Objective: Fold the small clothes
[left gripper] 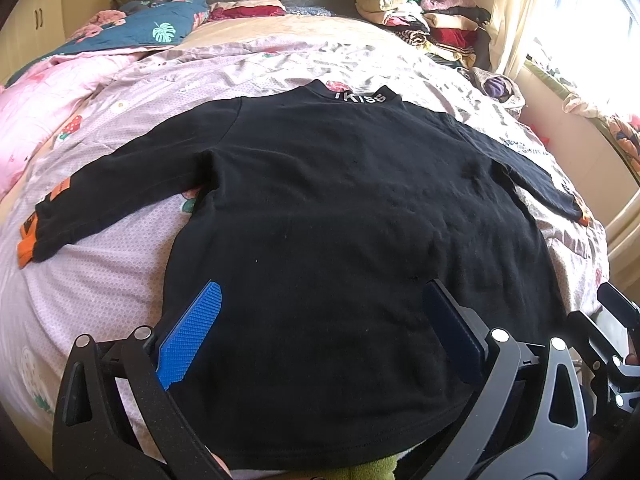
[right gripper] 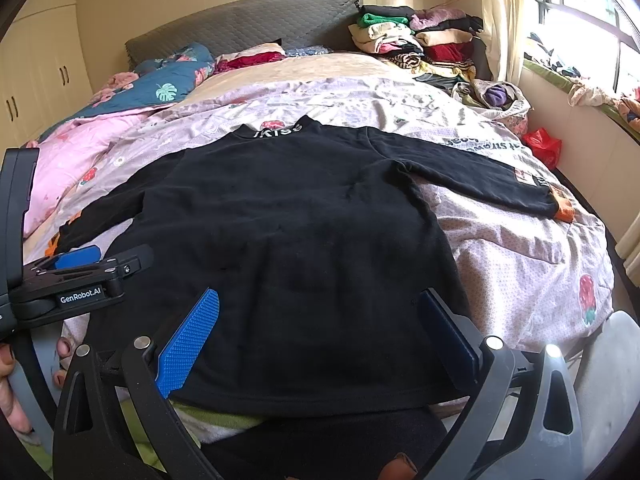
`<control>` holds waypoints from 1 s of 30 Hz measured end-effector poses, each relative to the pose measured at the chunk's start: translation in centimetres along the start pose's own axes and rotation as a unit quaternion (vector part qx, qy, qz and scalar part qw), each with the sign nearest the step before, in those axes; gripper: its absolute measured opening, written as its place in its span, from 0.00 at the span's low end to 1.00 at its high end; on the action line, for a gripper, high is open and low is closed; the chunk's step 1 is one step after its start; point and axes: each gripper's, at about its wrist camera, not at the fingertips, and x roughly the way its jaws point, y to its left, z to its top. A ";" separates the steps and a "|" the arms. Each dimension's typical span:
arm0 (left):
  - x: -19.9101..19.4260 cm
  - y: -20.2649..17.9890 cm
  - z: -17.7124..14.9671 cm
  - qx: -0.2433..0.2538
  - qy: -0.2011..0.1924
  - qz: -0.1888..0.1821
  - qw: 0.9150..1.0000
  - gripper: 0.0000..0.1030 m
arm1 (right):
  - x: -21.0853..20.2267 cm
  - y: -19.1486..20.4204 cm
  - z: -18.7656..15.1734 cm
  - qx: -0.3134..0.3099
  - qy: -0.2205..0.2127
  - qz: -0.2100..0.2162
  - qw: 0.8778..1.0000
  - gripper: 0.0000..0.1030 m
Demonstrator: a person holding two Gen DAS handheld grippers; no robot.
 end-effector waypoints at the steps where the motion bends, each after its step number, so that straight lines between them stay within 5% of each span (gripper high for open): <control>1: 0.0 0.0 0.0 -0.001 -0.001 0.000 1.000 0.92 | 0.0 0.0 0.0 0.000 0.000 0.000 1.000 0.96; 14: 0.2 0.1 0.4 -0.003 0.001 0.000 1.000 0.92 | 0.3 0.2 0.9 0.000 0.003 0.000 1.000 0.96; 30: 1.6 0.7 5.6 -0.026 -0.009 0.006 1.000 0.92 | 2.0 -0.9 5.9 0.012 0.002 -0.005 1.000 0.96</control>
